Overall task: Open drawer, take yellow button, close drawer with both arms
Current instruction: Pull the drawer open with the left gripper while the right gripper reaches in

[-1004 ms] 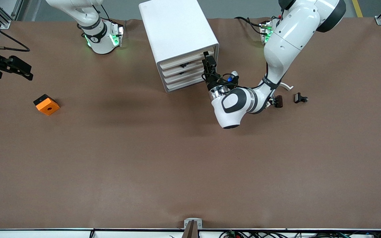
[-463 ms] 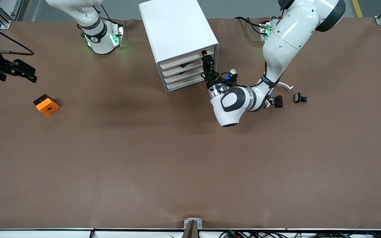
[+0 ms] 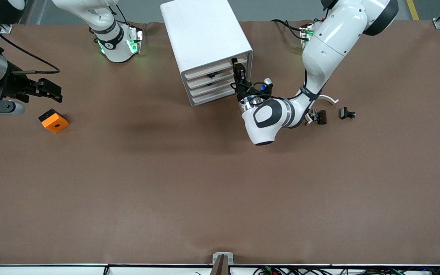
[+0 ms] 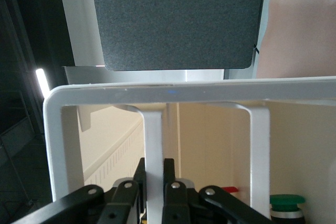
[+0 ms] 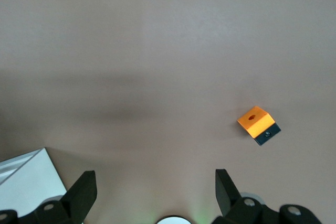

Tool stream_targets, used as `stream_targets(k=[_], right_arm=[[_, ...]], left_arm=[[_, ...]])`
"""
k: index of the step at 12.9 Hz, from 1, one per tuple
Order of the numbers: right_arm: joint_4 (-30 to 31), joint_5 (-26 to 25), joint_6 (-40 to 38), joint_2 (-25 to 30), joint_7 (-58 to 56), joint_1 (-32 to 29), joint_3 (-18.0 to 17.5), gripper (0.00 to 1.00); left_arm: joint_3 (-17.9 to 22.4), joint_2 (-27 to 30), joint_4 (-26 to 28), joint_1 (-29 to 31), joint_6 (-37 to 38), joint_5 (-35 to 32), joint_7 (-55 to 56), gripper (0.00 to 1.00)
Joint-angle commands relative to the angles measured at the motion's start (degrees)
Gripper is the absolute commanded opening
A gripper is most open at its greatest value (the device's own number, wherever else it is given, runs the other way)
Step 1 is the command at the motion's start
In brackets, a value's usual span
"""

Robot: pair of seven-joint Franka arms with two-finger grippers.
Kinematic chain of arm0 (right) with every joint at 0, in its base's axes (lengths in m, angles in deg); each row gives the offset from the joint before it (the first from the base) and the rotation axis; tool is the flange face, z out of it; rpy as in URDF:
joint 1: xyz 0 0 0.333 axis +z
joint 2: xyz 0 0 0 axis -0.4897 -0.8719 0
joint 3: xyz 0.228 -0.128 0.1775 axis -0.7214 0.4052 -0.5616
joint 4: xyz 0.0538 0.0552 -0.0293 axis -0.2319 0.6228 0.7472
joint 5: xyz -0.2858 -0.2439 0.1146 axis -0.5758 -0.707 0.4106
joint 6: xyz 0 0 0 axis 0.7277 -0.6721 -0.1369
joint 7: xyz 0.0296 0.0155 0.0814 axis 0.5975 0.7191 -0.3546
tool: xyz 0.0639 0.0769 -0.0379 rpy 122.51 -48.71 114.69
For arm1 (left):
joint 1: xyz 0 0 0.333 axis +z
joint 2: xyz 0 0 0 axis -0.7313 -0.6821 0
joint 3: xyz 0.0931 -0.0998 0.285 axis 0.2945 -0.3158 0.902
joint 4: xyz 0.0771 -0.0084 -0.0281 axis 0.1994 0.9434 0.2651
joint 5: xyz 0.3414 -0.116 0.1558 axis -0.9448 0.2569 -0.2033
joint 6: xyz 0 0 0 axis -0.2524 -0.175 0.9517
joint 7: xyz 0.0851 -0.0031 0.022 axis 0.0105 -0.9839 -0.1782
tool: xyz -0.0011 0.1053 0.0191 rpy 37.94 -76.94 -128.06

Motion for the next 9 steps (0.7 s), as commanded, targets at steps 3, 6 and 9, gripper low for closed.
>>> stream_targets(k=[3, 6, 9], right_arm=[[-2.2, 2.0, -3.0, -1.6, 9.4, 3.2, 0.0, 1.0], [-1.8, 2.2, -0.9, -1.7, 32.0, 15.4, 0.0, 1.0], [-0.7, 5.0, 5.3, -3.8, 48.2, 23.7, 0.0, 1.0]], left_arm=[[0.8, 1.2, 0.0, 0.3, 0.2, 1.3, 0.8, 0.05], [4.0, 1.0, -2.4, 1.0, 0.2, 1.2, 0.7, 0.06], [6.6, 0.5, -5.5, 1.9, 0.2, 1.3, 0.6, 0.07]])
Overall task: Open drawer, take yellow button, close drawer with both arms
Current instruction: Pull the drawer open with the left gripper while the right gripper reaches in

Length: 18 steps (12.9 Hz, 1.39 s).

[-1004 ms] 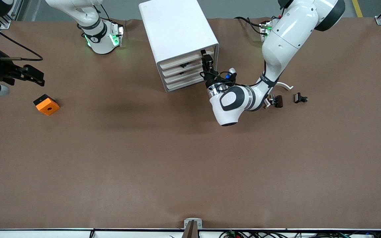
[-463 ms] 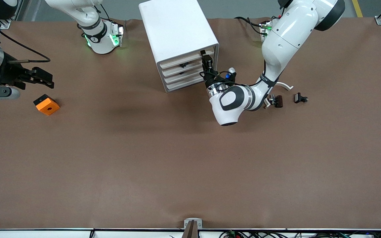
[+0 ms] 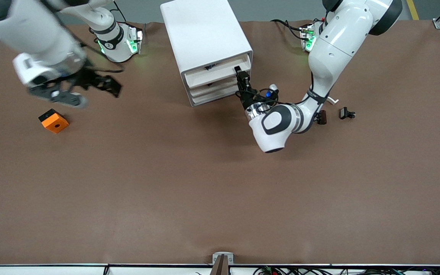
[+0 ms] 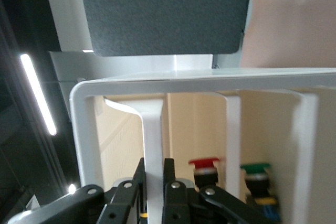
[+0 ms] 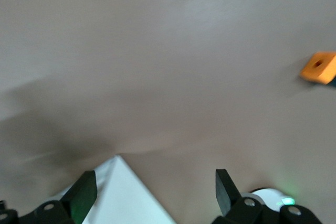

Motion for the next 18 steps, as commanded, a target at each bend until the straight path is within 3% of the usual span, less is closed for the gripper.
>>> stream_targets(k=[1, 3, 7, 10, 16, 18], right_arm=[[0.1, 3.6, 5.0, -2.4, 10.8, 4.7, 0.8, 1.0], [0.1, 7.8, 7.9, -3.9, 12.1, 5.7, 0.8, 1.0], [0.0, 7.6, 11.9, -7.6, 33.5, 12.9, 0.9, 1.0], [-0.2, 7.1, 15.5, -10.8, 42.3, 16.9, 0.9, 1.0], [-0.9, -2.3, 21.2, -18.8, 54.3, 26.8, 0.9, 1.0], [-1.3, -3.0, 21.9, -20.2, 55.5, 27.7, 0.9, 1.0]], left_arm=[[1.8, 0.3, -2.5, 1.6, -0.4, 0.8, 0.5, 0.07], [1.8, 0.3, -3.9, 3.3, -0.4, 0.7, 0.4, 0.07], [1.8, 0.4, -5.4, 6.0, -0.4, 0.6, 0.2, 0.1], [1.8, 0.3, -6.3, 7.5, -0.4, 0.4, 0.1, 0.1], [1.8, 0.3, -7.4, 9.5, -0.4, 0.3, 0.0, 0.16], [1.8, -0.1, -7.4, 9.5, -0.5, 0.3, -0.1, 0.2]])
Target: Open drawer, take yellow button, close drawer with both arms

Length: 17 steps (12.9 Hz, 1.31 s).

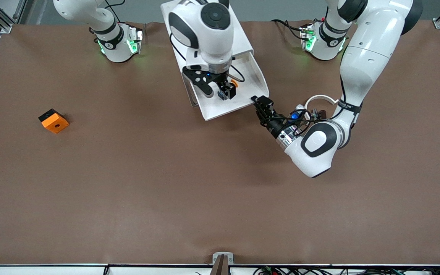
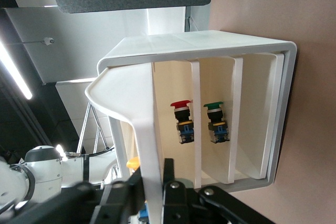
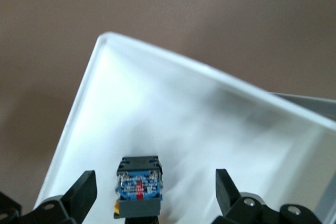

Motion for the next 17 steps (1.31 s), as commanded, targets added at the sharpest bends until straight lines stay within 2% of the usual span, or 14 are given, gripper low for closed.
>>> stream_targets(k=[1, 2, 3, 4, 6, 7, 8, 9, 14, 16, 17], right_arm=[[-2.2, -1.4, 0.8, -2.1, 2.4, 0.9, 0.7, 1.0], [-2.3, -1.5, 1.2, -2.4, 2.9, 1.0, 0.8, 1.0], [-2.3, -1.4, 1.3, -2.7, 2.9, 0.9, 0.7, 1.0], [-2.7, -1.4, 1.3, -2.9, 2.8, 0.9, 0.7, 1.0], [-3.1, -1.4, 1.1, -3.0, 1.3, 0.4, 0.8, 1.0], [-3.1, -1.4, 1.1, -3.0, 0.8, 0.2, 0.8, 0.92], [-3.2, -1.2, 1.1, -3.0, 0.8, 0.2, 0.8, 0.9], [-3.2, -0.9, 1.2, -3.0, 0.7, 0.2, 0.8, 0.84], [-3.1, -0.1, 2.2, -3.8, 0.7, 0.8, 0.7, 0.84], [-3.1, 0.1, 3.2, -4.6, 0.9, 1.0, 0.6, 0.84], [-3.1, 0.8, 3.3, -4.7, 0.8, 1.0, 0.6, 0.78]], left_arm=[[-0.1, -0.1, -1.4, 1.0, 1.3, 0.3, 0.0, 0.32], [-0.1, -0.1, -1.4, 1.0, 1.2, 0.3, -0.1, 0.55], [-0.1, -0.1, -1.4, 1.0, 1.2, 0.3, -0.1, 0.66], [-0.1, -0.1, -1.4, 1.0, 1.2, 0.3, -0.2, 1.0], [-0.1, -0.1, -1.4, 1.0, 1.2, 0.5, -1.1, 1.0], [-0.1, -0.1, -1.5, 1.0, 1.2, 0.5, -1.4, 1.0], [-0.1, -0.1, -1.8, 1.0, 1.2, 0.4, -1.5, 1.0], [-0.1, -0.1, -2.6, 1.0, 1.1, 0.2, -1.5, 1.0], [1.5, 0.0, -6.8, 0.9, 0.3, -2.0, -6.5, 1.0], [2.2, 0.4, -8.9, 0.5, -0.1, -5.4, -10.9, 1.0], [2.2, 0.6, -9.9, 0.4, -0.8, -6.8, -13.2, 1.0]])
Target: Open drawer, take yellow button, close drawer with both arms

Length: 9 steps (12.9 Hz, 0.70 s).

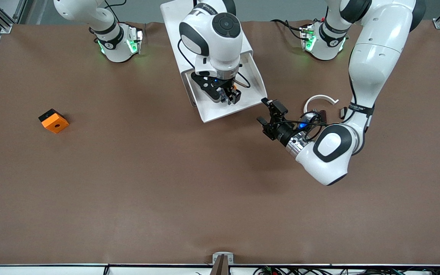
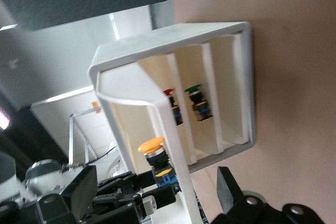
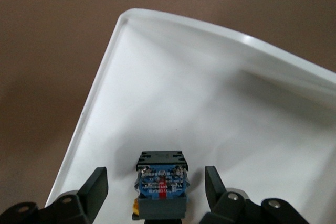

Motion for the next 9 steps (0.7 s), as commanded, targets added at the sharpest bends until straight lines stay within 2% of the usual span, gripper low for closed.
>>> stream_targets(k=[1, 2, 6, 7, 9], right_arm=[[-1.5, 2.4, 0.1, -1.2, -0.6, 0.2, 0.1, 0.37], [-1.7, 3.4, 0.1, -1.2, -0.6, 0.1, 0.1, 0.0], [-5.0, 5.8, -0.8, -0.4, -0.7, -1.1, 0.1, 0.0], [-6.5, 6.7, -2.6, -0.1, -1.1, -1.9, 0.2, 0.0], [-13.8, 7.5, -11.4, 0.1, -6.7, -5.2, 0.2, 0.0]], left_arm=[[0.3, 0.8, -2.5, -0.6, -1.9, -4.8, -6.0, 1.0], [0.1, 1.0, -2.5, -0.6, -2.9, -6.6, -8.9, 1.0], [-0.4, 4.9, -2.4, -0.7, -12.7, -15.7, -23.0, 1.0], [-0.7, 6.3, -2.2, -0.9, -14.9, -18.2, -27.1, 1.0], [-0.9, 6.5, -2.2, -1.0, -16.4, -21.0, -34.7, 1.0]])
